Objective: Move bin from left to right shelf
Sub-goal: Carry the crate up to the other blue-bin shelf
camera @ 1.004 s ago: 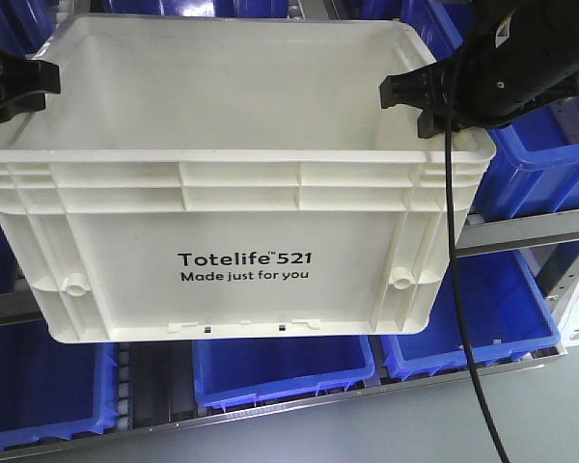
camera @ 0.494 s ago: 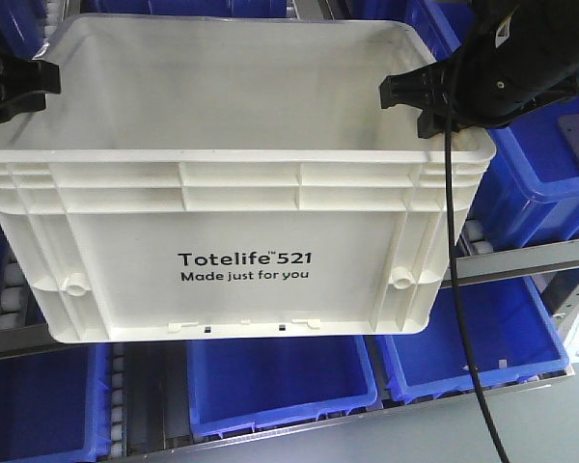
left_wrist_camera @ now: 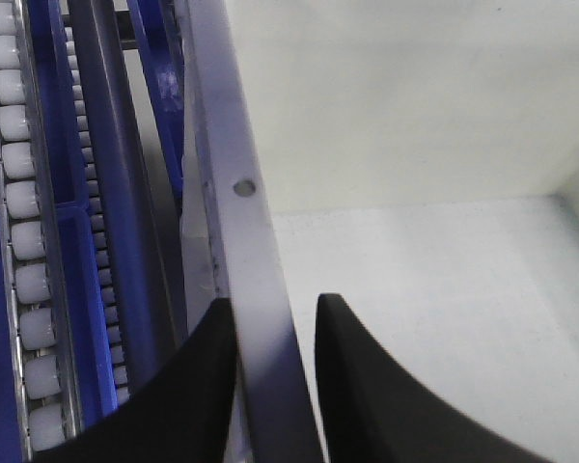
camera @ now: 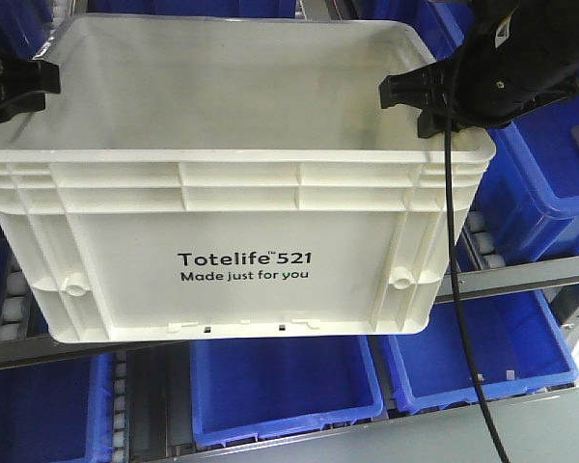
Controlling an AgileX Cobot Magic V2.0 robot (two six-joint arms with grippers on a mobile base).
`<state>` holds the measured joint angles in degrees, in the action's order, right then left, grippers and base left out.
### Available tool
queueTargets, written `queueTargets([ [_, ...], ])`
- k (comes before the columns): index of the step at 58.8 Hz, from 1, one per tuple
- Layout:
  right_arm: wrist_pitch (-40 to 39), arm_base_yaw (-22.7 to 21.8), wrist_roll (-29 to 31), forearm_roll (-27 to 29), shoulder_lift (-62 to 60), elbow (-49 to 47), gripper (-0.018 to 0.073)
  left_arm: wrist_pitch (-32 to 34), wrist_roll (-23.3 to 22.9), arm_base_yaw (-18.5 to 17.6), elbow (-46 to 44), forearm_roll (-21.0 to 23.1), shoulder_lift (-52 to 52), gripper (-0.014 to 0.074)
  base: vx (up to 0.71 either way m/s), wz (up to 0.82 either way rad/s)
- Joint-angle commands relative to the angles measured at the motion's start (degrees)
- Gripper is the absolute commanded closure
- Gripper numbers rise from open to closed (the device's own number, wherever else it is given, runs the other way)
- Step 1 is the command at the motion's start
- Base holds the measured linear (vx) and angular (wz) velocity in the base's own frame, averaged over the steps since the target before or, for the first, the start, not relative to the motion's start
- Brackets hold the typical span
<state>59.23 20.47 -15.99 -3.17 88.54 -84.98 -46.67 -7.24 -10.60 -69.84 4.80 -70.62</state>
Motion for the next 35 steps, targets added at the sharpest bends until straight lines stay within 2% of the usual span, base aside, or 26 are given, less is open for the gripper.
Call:
queueTargets([
  [1, -5.8, -0.6, 0.5, -4.1, -3.2, -2.1, 0.054, 6.3, 1.7, 0.1, -2.3, -1.3, 2.3, 0.0494, 0.0, 0.0],
  [35, -5.8, -0.6, 0.5, -4.1, -3.2, -2.1, 0.054, 6.3, 1.7, 0.1, -2.3, -1.3, 2.3, 0.0494, 0.0, 0.0],
])
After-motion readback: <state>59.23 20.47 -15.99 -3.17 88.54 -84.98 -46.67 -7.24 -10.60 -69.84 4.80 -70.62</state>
